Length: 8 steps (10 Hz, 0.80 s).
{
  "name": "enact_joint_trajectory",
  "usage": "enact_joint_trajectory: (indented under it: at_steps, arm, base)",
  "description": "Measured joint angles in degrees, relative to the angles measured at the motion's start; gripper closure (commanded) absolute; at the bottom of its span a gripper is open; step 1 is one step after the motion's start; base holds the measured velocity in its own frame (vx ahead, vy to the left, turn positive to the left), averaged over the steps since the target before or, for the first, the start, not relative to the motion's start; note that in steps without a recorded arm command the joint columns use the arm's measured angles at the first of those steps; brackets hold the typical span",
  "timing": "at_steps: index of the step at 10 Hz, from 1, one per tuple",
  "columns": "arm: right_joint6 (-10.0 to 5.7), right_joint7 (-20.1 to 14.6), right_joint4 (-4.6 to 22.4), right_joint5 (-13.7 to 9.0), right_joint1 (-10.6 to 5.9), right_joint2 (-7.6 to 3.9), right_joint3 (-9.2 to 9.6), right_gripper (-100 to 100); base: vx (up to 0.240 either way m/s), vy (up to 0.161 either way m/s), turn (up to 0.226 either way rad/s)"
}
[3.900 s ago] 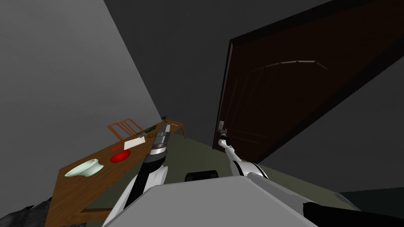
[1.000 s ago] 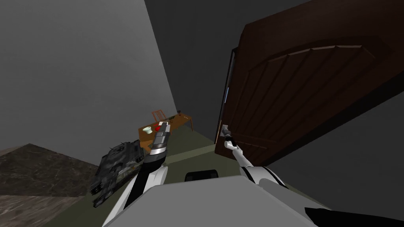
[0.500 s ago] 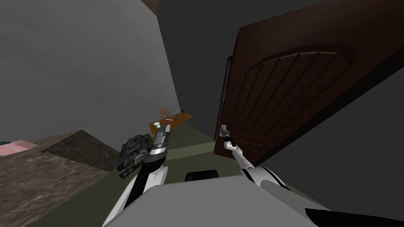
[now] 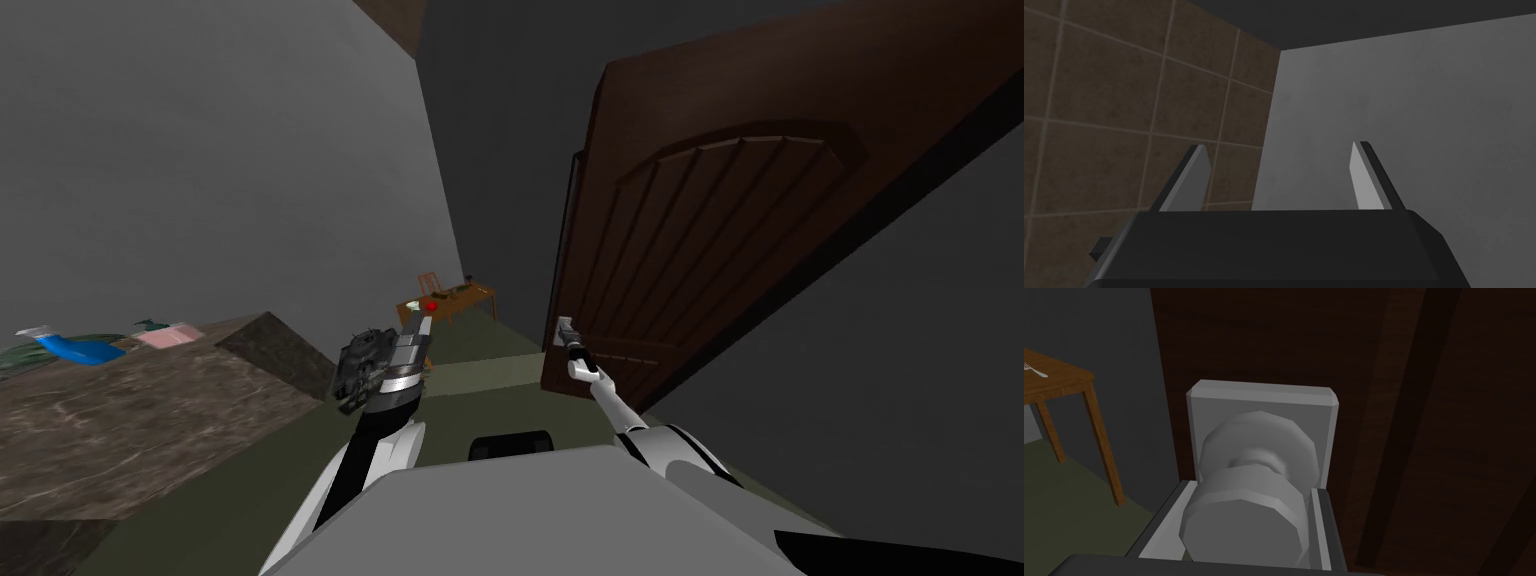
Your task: Pull the door open
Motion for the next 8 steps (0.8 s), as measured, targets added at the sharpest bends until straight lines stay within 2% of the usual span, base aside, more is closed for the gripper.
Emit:
enact_joint_trajectory:
  at_steps: [3,6,8]
  arm:
    - [-0.35,-2.3,0.0,0.5,0.18,-0.99,2.25,100]
    - [0.38,-2.7,-1.6,0.8,0.95,-0.88,3.16,100]
    - [0.27,-3.7,-2.2,1.0,1.18,-1.55,4.10,100]
  base:
    - [-0.186,-0.078,0.079]
    - [-0.136,-0.050,0.064]
    - [-0.195,-0.051,0.082]
